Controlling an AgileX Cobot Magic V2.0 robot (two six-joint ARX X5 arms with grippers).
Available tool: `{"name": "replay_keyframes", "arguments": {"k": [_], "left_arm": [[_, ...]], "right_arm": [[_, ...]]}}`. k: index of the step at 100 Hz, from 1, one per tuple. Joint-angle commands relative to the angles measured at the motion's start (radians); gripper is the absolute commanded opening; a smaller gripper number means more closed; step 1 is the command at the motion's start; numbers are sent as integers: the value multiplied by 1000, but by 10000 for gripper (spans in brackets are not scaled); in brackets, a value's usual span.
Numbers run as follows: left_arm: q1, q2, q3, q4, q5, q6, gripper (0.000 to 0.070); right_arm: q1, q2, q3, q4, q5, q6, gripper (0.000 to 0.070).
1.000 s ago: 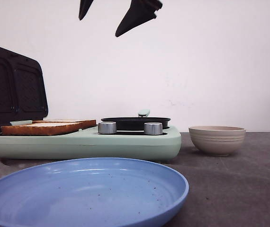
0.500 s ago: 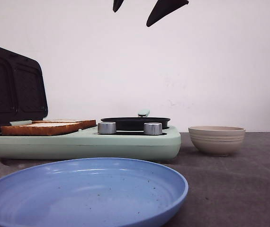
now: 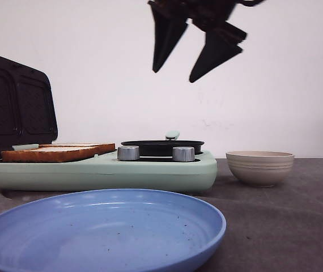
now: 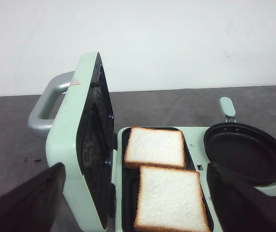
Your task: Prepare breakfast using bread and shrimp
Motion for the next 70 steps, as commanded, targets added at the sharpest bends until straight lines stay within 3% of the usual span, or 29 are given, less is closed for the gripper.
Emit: {"name": "replay_keyframes", "arguments": {"k": [1, 21, 48, 70], "left_arm": [[0, 1, 5, 9, 1, -5, 505], [0, 2, 5, 8, 1, -5, 505], [0, 2, 5, 8, 1, -5, 505], [0, 2, 5, 7, 0, -5, 505]], "right_arm": [[5, -60, -58, 66, -2, -10, 476], [4, -259, -251, 159, 17, 12, 476], [4, -576, -484, 192, 166, 83, 476], [4, -845, -647, 146, 240, 167, 476]]}}
